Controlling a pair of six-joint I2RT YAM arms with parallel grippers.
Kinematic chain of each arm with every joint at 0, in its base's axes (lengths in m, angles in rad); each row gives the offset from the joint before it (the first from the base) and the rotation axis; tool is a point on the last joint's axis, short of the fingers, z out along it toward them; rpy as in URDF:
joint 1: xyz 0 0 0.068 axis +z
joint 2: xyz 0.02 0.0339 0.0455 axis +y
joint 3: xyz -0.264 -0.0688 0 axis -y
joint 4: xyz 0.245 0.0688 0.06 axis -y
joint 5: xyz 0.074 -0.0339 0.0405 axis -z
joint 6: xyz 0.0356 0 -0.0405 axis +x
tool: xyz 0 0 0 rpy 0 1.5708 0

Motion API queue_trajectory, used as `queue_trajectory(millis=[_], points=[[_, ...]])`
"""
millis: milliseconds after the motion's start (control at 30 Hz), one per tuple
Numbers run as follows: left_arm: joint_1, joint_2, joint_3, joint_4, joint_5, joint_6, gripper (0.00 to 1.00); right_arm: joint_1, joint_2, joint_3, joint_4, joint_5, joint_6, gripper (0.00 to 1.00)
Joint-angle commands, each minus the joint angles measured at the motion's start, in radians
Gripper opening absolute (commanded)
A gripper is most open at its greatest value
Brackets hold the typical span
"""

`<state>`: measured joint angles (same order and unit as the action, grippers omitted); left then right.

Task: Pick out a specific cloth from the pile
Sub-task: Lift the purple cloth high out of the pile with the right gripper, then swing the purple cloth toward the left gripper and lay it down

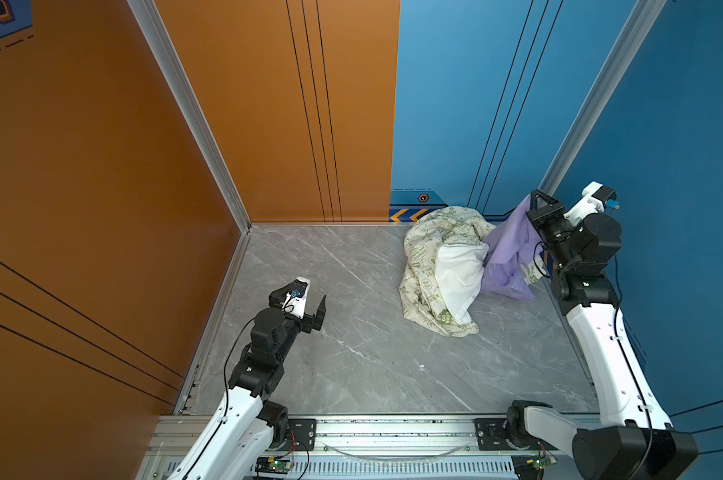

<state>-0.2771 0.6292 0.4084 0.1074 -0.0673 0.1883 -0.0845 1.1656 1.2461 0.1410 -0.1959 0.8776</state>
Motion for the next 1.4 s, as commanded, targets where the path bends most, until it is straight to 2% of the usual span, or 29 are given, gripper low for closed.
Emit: queue_trajectory(millis=[0,133,300,400,500,633,733,867,1000,1133,1367], points=[[-0.010,-0.012,-0.010,0.008,-0.007,0.014,0.98,0.035,0.021,0.088,0.140,0.004,0.016,0.00],[-0.011,-0.011,-0.010,0.007,-0.009,0.015,0.98,0.124,0.085,0.171,0.134,-0.063,-0.026,0.00],[-0.011,-0.013,-0.012,0.008,-0.011,0.016,0.98,0.292,0.177,0.256,0.060,-0.139,-0.142,0.00],[-0.013,-0.016,-0.011,0.008,-0.012,0.016,0.98,0.416,0.251,0.307,-0.034,-0.184,-0.241,0.00],[-0.012,-0.019,-0.011,0.006,-0.015,0.017,0.98,0.526,0.337,0.362,-0.200,-0.203,-0.341,0.00],[-0.015,-0.021,-0.013,0.004,-0.019,0.019,0.98,0.649,0.489,0.447,-0.497,-0.169,-0.506,0.10],[-0.017,-0.023,-0.014,0.003,-0.021,0.019,0.98,0.702,0.609,0.527,-0.727,-0.144,-0.605,0.26],[-0.019,-0.020,-0.013,0.002,-0.022,0.021,0.98,0.713,0.721,0.638,-0.955,-0.125,-0.667,0.52],[-0.019,-0.020,-0.014,0.002,-0.021,0.021,0.98,0.688,0.678,0.598,-0.980,-0.087,-0.687,0.66],[-0.020,-0.019,-0.014,0.003,-0.022,0.022,0.98,0.647,0.589,0.556,-0.979,-0.005,-0.715,0.72],[-0.022,-0.018,-0.013,0.000,-0.023,0.022,0.98,0.518,0.385,0.308,-0.891,0.129,-0.695,0.75]])
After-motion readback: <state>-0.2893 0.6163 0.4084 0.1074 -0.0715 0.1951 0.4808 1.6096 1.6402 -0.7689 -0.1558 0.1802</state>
